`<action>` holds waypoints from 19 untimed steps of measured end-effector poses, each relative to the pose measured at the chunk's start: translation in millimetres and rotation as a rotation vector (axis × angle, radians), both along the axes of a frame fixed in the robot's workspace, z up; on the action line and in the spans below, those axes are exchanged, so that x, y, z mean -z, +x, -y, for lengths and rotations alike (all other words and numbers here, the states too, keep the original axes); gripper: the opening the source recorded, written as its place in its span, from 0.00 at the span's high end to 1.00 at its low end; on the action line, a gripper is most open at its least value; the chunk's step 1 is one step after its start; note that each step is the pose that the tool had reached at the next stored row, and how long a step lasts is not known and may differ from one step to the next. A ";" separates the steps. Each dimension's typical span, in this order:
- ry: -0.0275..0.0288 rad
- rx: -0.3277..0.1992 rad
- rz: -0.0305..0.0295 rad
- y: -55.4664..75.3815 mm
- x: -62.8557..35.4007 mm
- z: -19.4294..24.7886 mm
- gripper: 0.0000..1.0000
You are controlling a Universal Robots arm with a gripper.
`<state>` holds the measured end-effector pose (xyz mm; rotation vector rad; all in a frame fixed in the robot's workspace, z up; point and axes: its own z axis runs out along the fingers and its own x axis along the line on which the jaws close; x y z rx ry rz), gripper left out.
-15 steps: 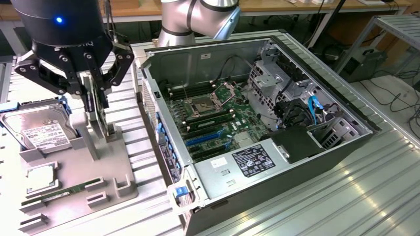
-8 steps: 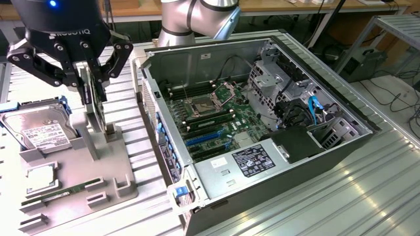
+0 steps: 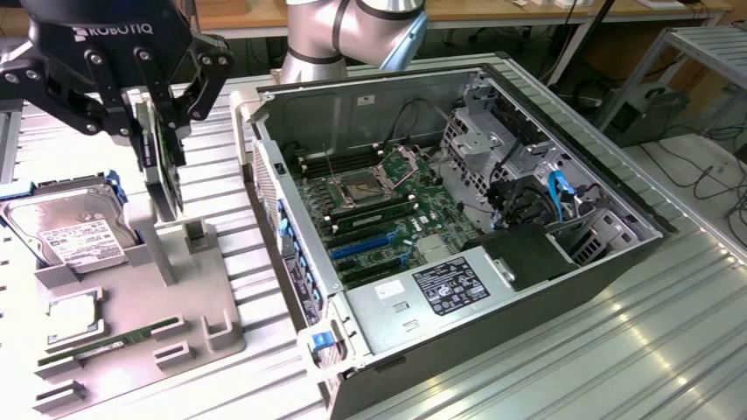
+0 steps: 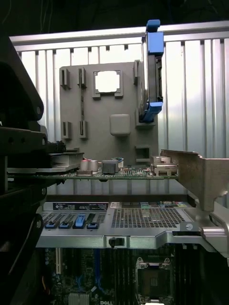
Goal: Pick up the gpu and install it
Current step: 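Pick up the gpu and move the gpu toward the slot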
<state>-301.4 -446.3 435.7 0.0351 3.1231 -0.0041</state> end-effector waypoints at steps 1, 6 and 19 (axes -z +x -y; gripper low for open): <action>0.0000 0.000 0.0000 0.0 -2.0 0.0 0.72; 0.0000 0.000 0.0000 0.0 -16.6 0.0 0.72; -0.0004 0.000 0.0000 0.0 -47.9 0.0 0.72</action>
